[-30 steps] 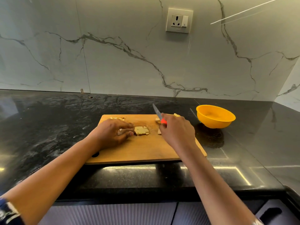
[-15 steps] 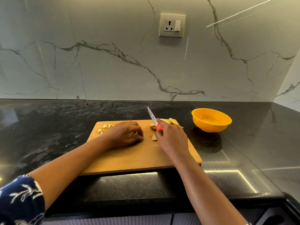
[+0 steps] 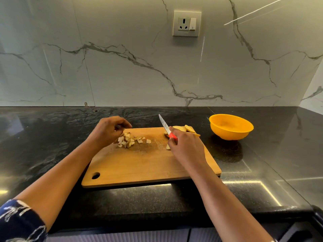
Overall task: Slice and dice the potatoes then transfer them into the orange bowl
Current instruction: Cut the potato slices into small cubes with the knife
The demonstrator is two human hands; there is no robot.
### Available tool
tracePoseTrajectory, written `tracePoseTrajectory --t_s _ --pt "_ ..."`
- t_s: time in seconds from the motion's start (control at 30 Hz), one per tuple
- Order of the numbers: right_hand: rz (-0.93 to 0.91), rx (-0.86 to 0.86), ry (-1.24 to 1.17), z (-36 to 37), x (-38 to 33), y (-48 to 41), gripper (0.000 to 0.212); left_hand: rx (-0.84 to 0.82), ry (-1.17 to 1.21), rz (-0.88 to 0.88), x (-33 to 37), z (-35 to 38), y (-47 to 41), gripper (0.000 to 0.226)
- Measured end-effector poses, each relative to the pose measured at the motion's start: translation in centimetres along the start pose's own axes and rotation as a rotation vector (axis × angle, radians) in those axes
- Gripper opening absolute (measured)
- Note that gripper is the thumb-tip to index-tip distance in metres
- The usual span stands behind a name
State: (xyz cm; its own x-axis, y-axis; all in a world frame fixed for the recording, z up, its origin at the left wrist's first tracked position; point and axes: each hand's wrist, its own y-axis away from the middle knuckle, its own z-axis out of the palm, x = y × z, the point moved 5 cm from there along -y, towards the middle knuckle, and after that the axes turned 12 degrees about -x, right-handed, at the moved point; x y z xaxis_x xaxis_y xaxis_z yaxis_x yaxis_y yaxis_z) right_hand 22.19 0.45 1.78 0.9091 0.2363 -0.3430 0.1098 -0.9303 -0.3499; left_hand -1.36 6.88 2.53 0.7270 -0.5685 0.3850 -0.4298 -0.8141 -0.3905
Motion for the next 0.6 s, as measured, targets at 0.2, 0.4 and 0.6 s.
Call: tracePoseTrajectory --t_s 0.2,0.4,0.6 --pt "0.019 -0.019 -0.011 0.2 0.2 -0.1 0.047 -0.481 -0.185 0.147 3.9 4.9 -0.7 0.044" --pt "0.034 -0.017 -0.025 0.2 0.4 0.0 0.046 -0.299 -0.453 0.349 3.1 3.8 -1.0 0.041" --pt "0.033 -0.017 -0.035 0.2 0.4 0.1 0.046 -0.131 -0.392 0.165 0.8 2.1 -0.6 0.007"
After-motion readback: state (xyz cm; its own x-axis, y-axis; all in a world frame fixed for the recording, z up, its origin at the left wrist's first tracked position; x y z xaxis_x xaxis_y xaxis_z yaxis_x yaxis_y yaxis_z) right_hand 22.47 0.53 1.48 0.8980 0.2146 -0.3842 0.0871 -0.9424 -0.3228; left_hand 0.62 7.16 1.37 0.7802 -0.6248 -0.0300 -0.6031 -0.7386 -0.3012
